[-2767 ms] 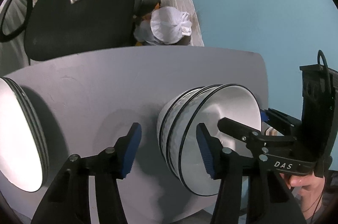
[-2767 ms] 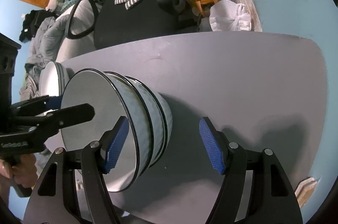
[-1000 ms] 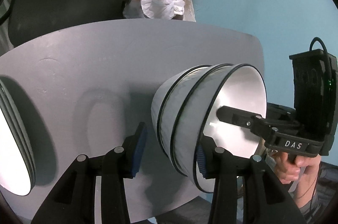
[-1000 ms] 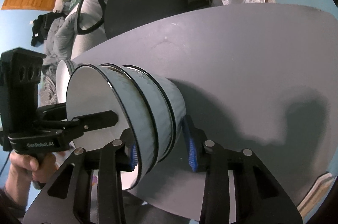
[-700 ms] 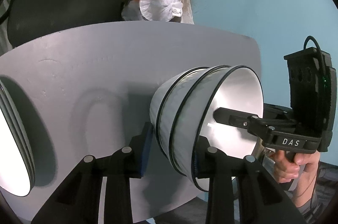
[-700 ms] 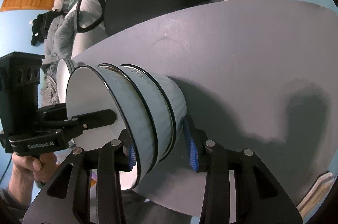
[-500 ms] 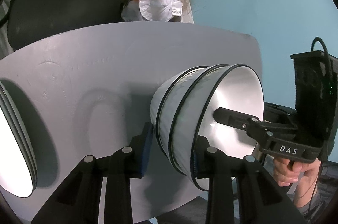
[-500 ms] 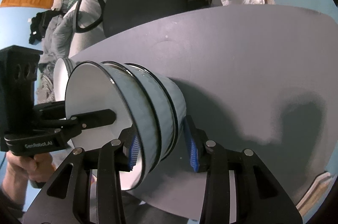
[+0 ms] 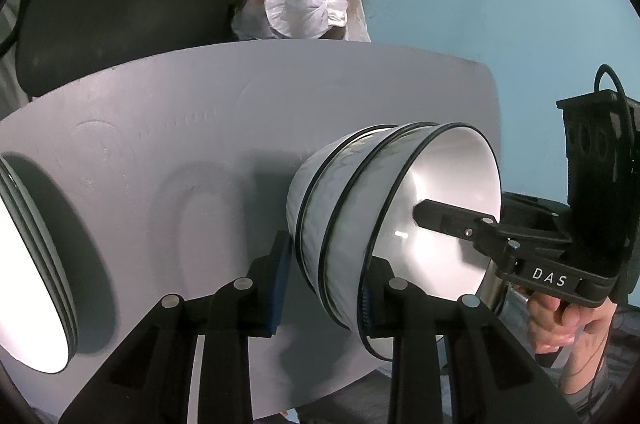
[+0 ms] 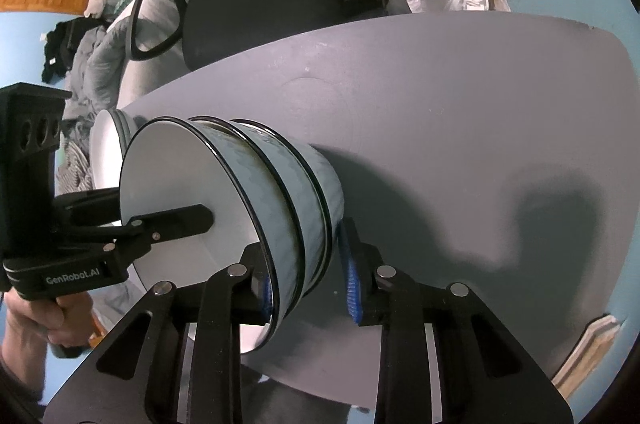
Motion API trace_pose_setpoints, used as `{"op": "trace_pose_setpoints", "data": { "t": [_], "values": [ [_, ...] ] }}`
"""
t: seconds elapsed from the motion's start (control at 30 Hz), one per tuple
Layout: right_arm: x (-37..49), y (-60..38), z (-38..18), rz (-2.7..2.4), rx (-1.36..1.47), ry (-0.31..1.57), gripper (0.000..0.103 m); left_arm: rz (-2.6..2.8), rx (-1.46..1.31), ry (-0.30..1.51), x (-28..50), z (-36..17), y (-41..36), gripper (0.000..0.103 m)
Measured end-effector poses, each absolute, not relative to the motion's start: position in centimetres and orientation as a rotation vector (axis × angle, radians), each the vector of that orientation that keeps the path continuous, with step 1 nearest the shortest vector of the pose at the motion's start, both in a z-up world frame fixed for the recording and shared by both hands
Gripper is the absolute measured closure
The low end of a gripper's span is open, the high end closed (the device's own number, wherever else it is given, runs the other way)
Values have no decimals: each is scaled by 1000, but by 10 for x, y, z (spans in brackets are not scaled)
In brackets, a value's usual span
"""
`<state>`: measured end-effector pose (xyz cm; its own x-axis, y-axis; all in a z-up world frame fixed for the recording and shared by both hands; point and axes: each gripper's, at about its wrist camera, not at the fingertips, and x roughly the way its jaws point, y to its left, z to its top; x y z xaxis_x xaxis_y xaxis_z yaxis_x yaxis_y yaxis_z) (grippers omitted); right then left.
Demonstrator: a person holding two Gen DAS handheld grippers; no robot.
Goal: Organize plates and bowls
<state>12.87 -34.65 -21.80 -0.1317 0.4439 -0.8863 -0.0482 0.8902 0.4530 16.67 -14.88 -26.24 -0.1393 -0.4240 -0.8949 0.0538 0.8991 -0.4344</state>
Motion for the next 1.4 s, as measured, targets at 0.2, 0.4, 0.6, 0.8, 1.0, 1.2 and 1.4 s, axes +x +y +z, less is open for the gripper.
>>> {"op": "trace_pose_setpoints", "data": {
  "t": [0.2,0.4,0.6,0.8,1.0,1.2,1.4],
  "values": [
    [120,-340,-218,422,326,1660,76,-412,-264,1666,163,-262,-149,76],
    [114,-334,-218,412,347,1672,77,-415,-266,1672,154,-262,-141,76],
    [106,-320,-216,420,342,1682,77,-406,-271,1671,145,-261,-129,76],
    [102,-302,-214,437,332,1689,77,-391,-286,1661,137,-259,-113,76],
    [101,-282,-210,455,316,1689,77,-374,-305,1639,131,-252,-93,76],
    [99,-263,-204,469,298,1683,77,-368,-312,1613,127,-242,-70,76],
    [97,-245,-194,477,276,1666,78,-360,-323,1585,123,-233,-48,76]
  ]
}}
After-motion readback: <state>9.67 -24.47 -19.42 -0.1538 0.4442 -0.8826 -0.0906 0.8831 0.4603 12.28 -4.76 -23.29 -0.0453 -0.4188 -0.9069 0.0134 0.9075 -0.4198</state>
